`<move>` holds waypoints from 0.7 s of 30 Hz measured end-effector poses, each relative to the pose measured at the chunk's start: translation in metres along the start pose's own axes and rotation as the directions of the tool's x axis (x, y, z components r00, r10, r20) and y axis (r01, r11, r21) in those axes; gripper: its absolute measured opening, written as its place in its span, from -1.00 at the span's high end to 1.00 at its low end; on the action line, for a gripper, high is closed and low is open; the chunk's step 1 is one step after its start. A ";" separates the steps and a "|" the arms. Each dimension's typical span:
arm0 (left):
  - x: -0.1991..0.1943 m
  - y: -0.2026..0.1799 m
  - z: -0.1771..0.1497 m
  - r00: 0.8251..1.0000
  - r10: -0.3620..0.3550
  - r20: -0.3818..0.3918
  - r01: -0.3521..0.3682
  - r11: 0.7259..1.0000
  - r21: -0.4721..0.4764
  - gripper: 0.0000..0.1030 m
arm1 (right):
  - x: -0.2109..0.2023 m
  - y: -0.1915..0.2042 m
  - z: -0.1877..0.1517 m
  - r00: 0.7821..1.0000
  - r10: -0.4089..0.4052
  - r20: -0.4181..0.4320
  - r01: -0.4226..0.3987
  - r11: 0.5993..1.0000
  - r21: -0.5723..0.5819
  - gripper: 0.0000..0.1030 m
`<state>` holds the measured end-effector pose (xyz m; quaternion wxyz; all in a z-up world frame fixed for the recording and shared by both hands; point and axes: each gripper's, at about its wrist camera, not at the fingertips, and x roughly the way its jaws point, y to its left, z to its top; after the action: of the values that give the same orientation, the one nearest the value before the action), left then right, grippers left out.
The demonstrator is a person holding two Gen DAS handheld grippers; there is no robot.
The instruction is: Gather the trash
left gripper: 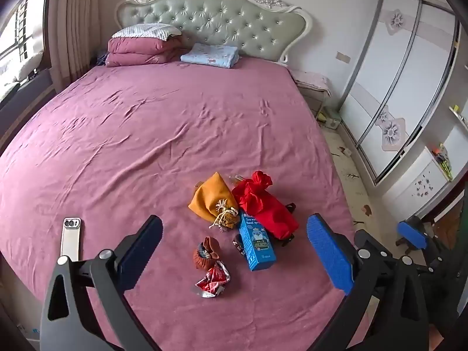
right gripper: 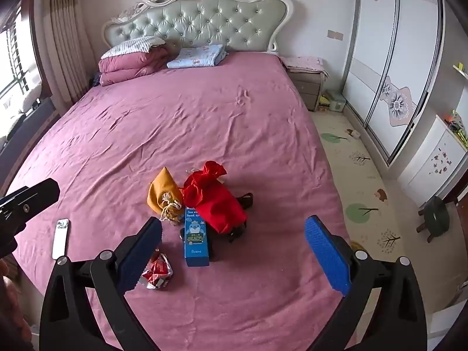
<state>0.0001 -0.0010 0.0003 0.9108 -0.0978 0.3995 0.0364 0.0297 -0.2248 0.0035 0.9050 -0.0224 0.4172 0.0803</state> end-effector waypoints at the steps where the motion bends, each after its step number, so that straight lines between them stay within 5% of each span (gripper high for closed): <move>1: -0.001 -0.001 0.000 1.000 -0.007 0.004 0.007 1.000 0.006 -0.92 | -0.001 -0.002 0.000 1.000 0.025 0.011 -0.025 1.000 0.018 -0.83; 4: -0.001 0.011 0.003 0.999 -0.046 -0.005 0.046 0.999 -0.019 -0.92 | 0.001 -0.002 0.002 1.000 0.024 0.006 -0.025 1.000 0.014 -0.83; 21: 0.005 -0.001 -0.005 0.999 0.035 -0.018 -0.034 0.999 0.021 -0.92 | 0.000 0.001 0.008 0.997 0.073 -0.010 -0.073 0.997 -0.010 -0.83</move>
<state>0.0003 -0.0033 -0.0070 0.9072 -0.0818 0.4100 0.0471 0.0354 -0.2227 0.0090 0.8994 -0.0122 0.4215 0.1151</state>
